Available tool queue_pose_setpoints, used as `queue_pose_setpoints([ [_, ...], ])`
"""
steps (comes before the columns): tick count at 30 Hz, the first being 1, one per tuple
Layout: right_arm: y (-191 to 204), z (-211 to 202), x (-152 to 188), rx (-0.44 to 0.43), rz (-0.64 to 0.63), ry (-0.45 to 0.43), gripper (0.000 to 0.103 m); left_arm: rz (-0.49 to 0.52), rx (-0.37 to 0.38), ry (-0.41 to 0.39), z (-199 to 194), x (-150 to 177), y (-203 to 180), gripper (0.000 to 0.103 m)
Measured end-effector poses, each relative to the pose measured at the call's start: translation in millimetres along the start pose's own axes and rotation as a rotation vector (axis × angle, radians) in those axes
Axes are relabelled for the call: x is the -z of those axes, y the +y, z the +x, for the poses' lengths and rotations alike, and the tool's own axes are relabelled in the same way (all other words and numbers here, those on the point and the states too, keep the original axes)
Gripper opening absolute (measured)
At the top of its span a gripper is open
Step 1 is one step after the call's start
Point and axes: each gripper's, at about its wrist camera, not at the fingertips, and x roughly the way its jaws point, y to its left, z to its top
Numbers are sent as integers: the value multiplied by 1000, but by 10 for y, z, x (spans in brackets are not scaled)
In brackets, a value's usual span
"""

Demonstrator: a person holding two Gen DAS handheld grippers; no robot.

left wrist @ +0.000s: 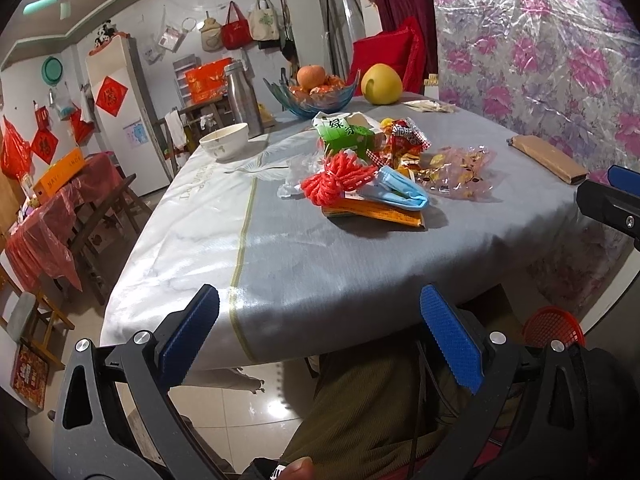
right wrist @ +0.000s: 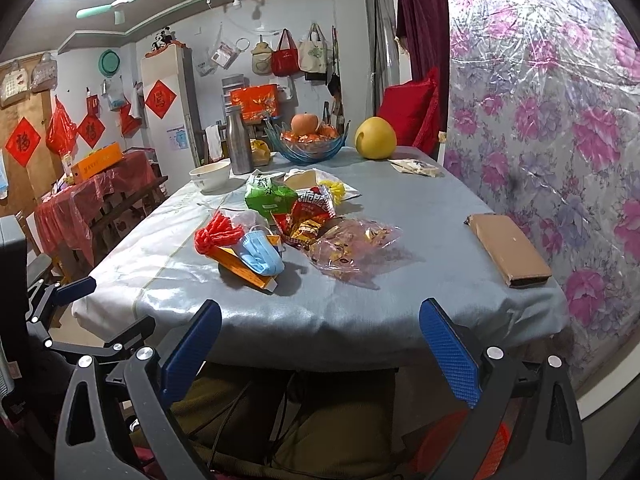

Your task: Collect trash

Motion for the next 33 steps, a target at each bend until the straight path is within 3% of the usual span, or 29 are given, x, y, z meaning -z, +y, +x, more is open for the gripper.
queue_pose_setpoints([
  [33,29,53,40,-9,0,-53,97,-31,28,-16,47,10,-3,97],
])
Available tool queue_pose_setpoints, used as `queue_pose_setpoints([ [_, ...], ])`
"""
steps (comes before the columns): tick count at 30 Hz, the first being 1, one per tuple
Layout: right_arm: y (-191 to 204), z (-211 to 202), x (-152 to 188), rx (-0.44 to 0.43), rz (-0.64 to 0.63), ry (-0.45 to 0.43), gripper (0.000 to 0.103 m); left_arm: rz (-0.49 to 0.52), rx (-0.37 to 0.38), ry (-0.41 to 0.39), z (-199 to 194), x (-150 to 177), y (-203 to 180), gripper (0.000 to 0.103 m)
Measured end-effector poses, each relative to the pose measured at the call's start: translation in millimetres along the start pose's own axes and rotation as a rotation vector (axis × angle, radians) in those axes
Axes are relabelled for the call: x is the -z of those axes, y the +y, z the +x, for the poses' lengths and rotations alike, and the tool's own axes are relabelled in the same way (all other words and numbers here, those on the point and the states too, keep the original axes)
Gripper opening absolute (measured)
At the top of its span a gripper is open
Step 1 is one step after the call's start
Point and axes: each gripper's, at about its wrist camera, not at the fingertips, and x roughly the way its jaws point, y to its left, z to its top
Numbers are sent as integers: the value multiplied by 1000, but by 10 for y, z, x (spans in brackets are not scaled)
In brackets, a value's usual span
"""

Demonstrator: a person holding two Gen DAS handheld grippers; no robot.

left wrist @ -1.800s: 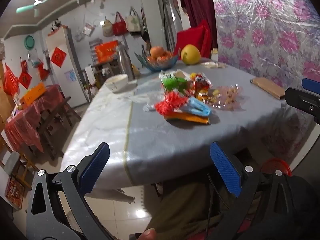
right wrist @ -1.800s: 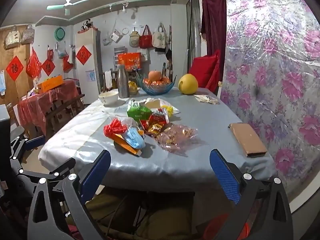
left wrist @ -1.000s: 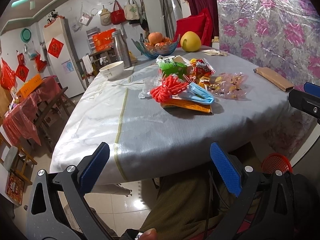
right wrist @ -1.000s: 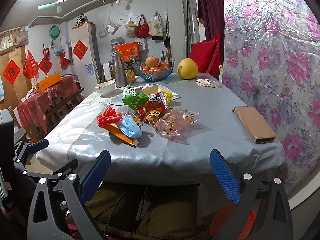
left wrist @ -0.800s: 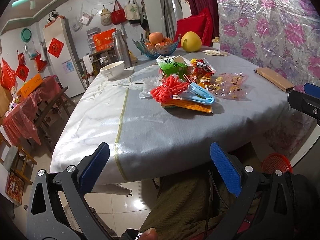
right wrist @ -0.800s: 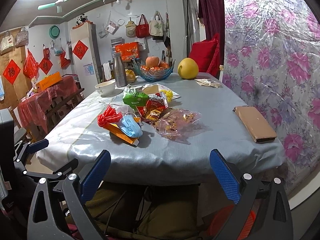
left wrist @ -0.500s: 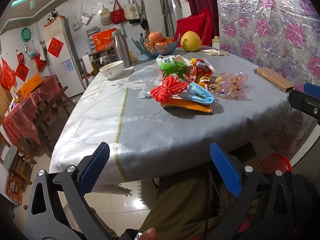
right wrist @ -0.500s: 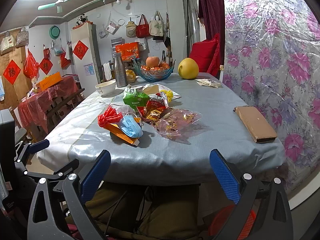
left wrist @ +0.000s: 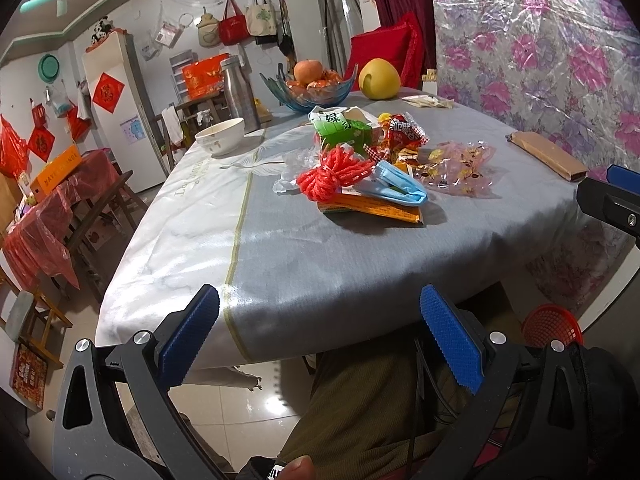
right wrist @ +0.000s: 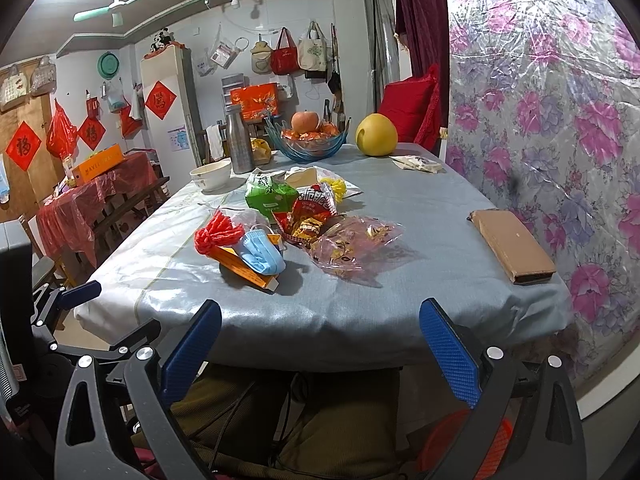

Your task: Collect trash

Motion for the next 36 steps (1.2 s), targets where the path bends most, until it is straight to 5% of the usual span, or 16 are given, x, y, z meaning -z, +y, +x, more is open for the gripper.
queue_pose_setpoints([
  [9,-46,72,2,-24,39,-20,97,-40,43,38,71,-16,-3,97],
  [26,-198,655,-5,-19,76,82,97,-20,47,97,533,-70,-14,97],
  [36,-468,1085,-43,-25,164,147,97,-29,171,118,874,-306,-35,97],
])
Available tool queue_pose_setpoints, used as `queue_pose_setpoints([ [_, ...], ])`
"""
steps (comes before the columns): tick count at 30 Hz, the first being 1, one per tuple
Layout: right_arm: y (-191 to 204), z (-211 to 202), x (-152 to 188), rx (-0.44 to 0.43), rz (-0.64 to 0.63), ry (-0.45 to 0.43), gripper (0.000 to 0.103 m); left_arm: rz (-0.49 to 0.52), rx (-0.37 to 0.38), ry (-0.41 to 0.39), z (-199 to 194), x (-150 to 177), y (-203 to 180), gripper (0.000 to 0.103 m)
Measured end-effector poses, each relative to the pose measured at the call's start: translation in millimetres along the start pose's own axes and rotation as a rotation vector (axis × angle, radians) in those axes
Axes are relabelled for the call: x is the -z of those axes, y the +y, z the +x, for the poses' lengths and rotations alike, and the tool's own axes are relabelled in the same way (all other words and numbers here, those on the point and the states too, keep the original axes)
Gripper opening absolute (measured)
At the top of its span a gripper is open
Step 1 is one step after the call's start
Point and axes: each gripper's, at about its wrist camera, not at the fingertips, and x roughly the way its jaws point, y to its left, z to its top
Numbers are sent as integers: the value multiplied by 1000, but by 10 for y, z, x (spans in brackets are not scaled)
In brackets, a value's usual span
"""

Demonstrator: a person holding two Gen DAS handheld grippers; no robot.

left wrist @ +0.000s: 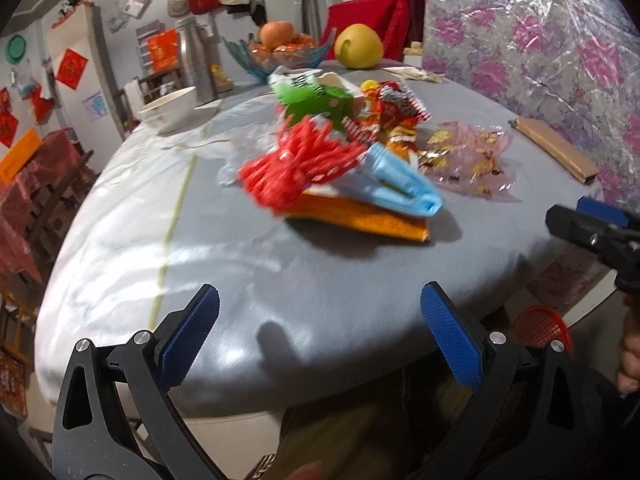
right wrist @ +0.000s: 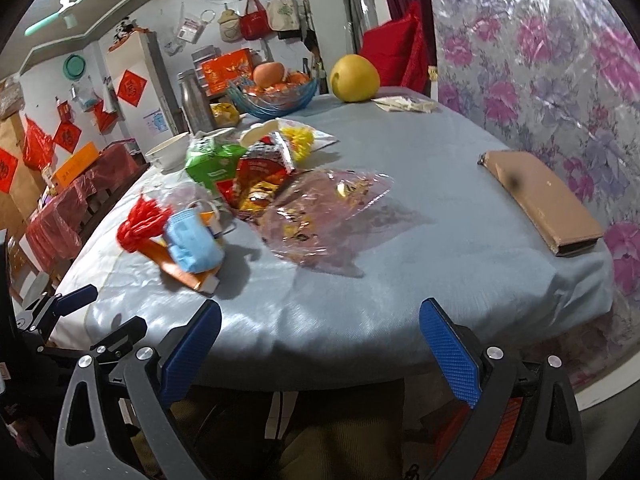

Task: Collect trash
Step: 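Grasp the pink candy bag with the right tool while the left tool grasps the red mesh net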

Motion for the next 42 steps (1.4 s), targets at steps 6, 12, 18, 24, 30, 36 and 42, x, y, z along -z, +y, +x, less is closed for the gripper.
queue_pose_setpoints([
  [6,-89,62,-6,7,13,3,97,4,35,-44,152,-304,34,97],
  [12,-160,98,-41,5,25,0,97,-16,-160,-16,451,-609,375,97],
  [18,-179,248,-129,-2,23,1,97,-169,-204,11,353,-564,956,97],
  [24,-73,568,-324,-66,34,39,97,-73,-136,-62,82,-394,716,97],
  [30,-16,899,-524,-82,75,63,97,-29,-98,-64,57,-248,632,97],
  [36,30,1003,-598,-127,72,48,48,-107,-106,1,216,-144,906,97],
  [42,29,726,-599,-92,31,-39,37,-157,-104,0,304,-134,1089,90],
])
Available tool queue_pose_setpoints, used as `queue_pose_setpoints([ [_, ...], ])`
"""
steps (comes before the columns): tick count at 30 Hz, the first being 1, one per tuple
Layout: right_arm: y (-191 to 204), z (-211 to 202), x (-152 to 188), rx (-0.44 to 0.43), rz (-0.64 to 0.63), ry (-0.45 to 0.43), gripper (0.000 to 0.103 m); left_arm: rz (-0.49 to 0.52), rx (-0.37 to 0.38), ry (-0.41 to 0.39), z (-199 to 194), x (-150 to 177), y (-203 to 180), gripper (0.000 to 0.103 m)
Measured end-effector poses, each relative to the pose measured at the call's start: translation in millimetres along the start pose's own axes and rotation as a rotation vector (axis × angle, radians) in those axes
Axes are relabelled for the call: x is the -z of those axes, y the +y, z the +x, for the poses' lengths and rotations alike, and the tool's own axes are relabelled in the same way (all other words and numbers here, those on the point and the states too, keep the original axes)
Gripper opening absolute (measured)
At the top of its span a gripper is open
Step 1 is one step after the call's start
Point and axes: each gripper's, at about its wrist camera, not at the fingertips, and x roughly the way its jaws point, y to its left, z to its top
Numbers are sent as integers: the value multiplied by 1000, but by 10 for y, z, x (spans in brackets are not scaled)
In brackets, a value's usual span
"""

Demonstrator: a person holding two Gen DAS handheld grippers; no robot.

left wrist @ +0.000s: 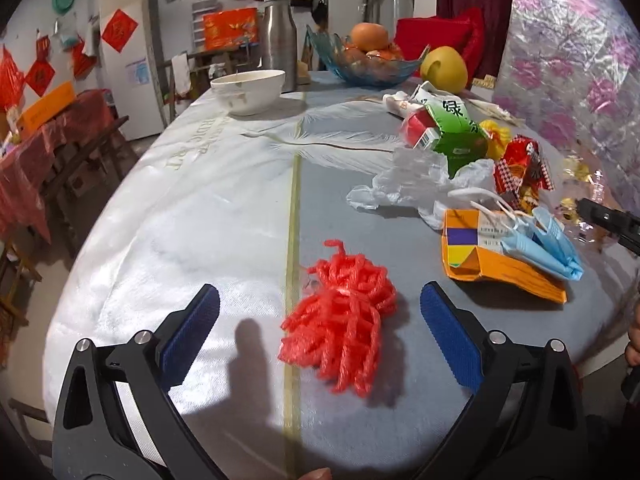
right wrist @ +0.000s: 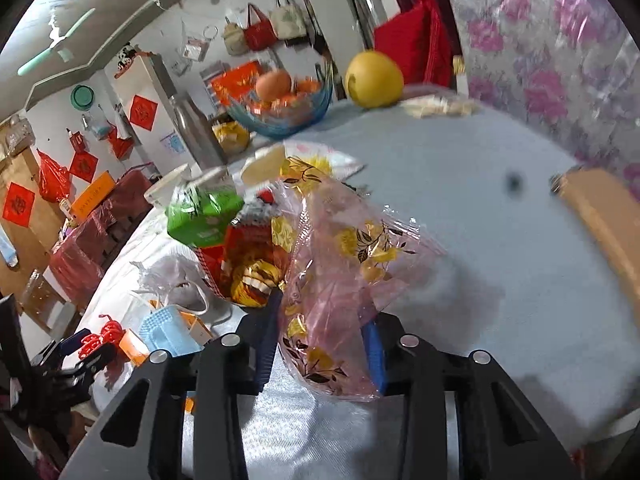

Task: Collect trash
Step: 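Grasp the pink candy bag with the right tool while the left tool grasps the red mesh net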

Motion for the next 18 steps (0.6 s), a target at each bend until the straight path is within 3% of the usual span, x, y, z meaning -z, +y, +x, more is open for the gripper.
queue_pose_setpoints([
  [6,-181,-153,7,-8,44,-8,37,-4,25,22,15,21,-15,64],
  [18,-381,-286,160,-11,83,3,37,27,9,33,59,68,-68,60],
])
